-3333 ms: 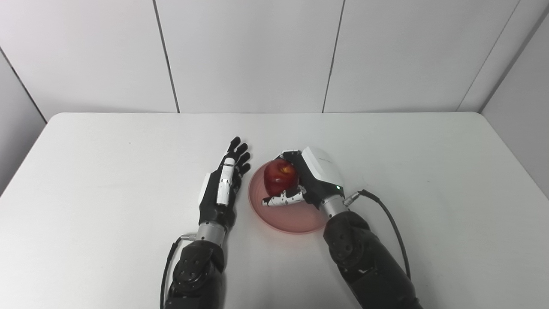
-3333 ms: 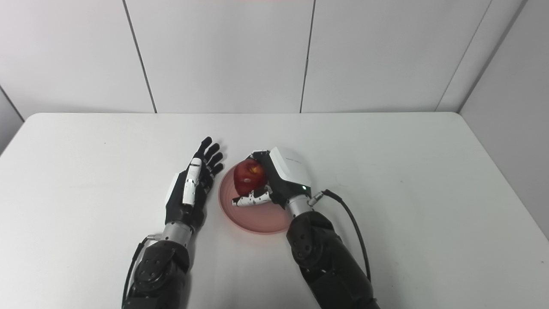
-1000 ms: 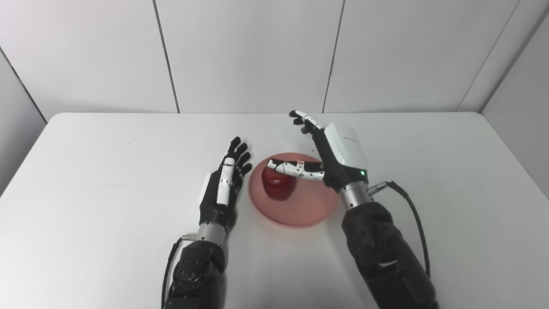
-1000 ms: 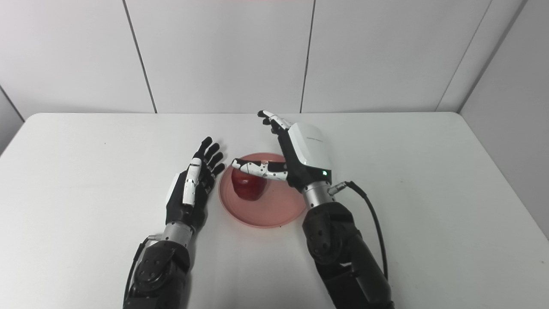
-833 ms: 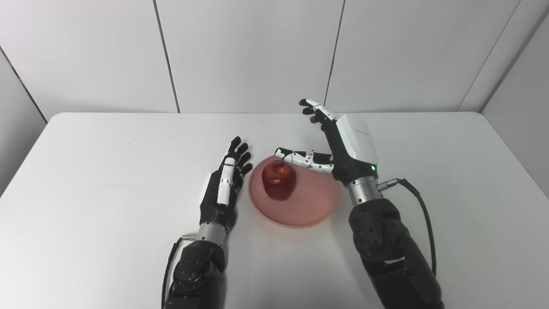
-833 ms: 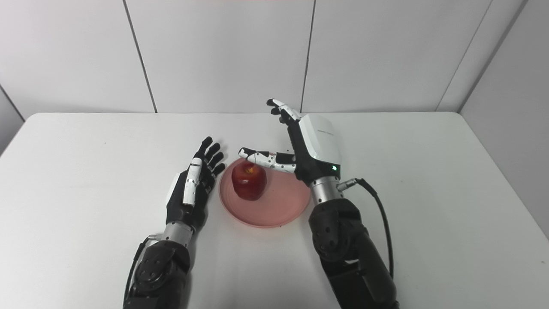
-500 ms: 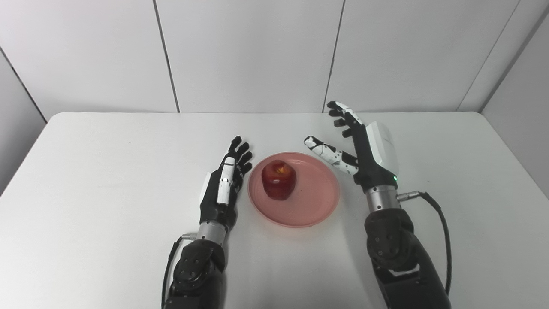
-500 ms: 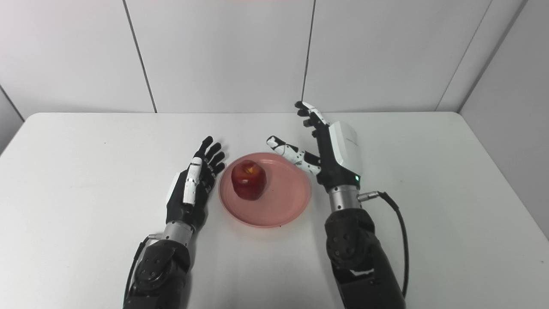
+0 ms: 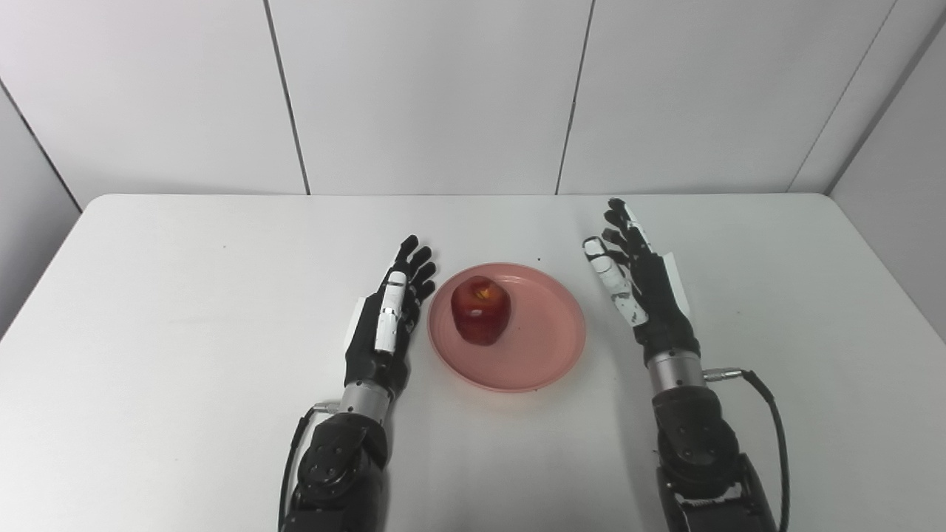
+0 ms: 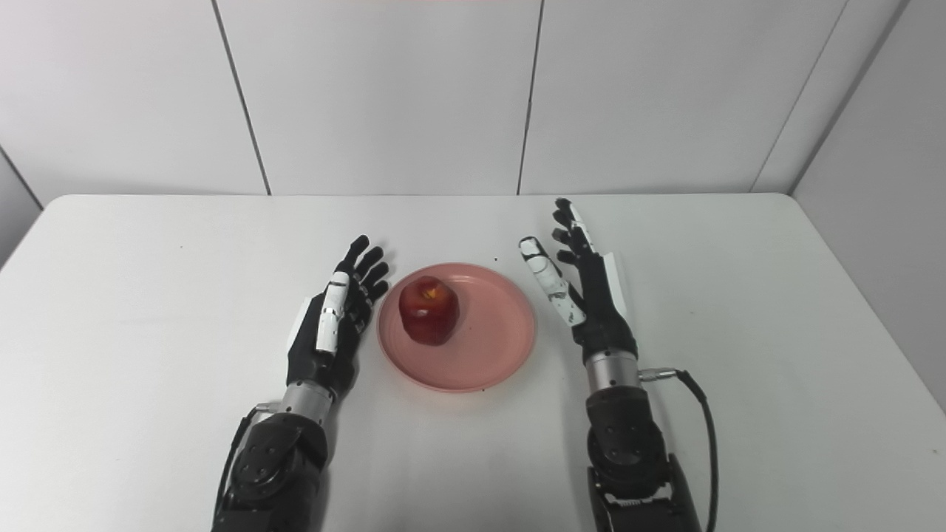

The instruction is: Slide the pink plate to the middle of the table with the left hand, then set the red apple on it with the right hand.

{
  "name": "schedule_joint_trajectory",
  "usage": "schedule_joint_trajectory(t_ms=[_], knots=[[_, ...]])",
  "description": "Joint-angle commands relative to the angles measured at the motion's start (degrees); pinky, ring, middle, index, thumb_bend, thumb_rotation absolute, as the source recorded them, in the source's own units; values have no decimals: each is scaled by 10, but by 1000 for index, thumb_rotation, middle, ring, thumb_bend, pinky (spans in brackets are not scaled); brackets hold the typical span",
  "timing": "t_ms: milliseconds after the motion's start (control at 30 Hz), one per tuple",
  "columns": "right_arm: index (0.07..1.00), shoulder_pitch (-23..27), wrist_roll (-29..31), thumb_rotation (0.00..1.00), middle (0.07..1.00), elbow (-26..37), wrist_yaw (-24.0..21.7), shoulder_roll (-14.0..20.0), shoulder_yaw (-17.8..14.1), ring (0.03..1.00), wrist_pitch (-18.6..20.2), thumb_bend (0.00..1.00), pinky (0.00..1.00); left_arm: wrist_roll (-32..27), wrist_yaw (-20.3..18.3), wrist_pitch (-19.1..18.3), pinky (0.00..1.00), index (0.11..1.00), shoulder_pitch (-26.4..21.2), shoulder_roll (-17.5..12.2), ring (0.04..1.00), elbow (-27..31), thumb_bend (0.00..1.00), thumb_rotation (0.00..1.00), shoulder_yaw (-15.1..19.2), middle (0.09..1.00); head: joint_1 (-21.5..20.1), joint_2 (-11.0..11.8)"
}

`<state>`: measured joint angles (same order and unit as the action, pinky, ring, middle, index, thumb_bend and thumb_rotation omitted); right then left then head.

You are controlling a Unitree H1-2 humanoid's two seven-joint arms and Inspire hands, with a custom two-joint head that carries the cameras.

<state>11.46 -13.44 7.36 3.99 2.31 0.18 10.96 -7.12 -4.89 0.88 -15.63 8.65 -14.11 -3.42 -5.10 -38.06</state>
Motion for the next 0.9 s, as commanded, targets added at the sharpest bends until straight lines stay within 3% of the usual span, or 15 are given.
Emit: schedule_joint_trajectory(t_ms=[0, 333, 667, 867], knots=[[992, 6, 57, 1000, 984, 11, -12, -10, -14, 975, -33, 540, 937, 2, -1, -13, 942, 939, 14, -5, 941, -11, 368, 1000, 1, 949, 1, 1], [1000, -8, 159, 1000, 1000, -45, -39, -18, -36, 1000, -73, 348, 1000, -3, -14, -13, 972, 960, 15, -16, 963, -7, 367, 1000, 1, 971, 6, 7], [1000, -14, 180, 1000, 1000, -72, -42, -22, -34, 1000, -93, 248, 1000, -4, -30, -13, 1000, 999, 15, -25, 1000, 2, 358, 1000, -2, 1000, 11, 10], [1000, -16, 187, 1000, 1000, -81, -47, -23, -29, 1000, -100, 239, 1000, -15, -38, -4, 1000, 1000, 13, -27, 1000, -6, 367, 1000, 4, 1000, 15, 11]])
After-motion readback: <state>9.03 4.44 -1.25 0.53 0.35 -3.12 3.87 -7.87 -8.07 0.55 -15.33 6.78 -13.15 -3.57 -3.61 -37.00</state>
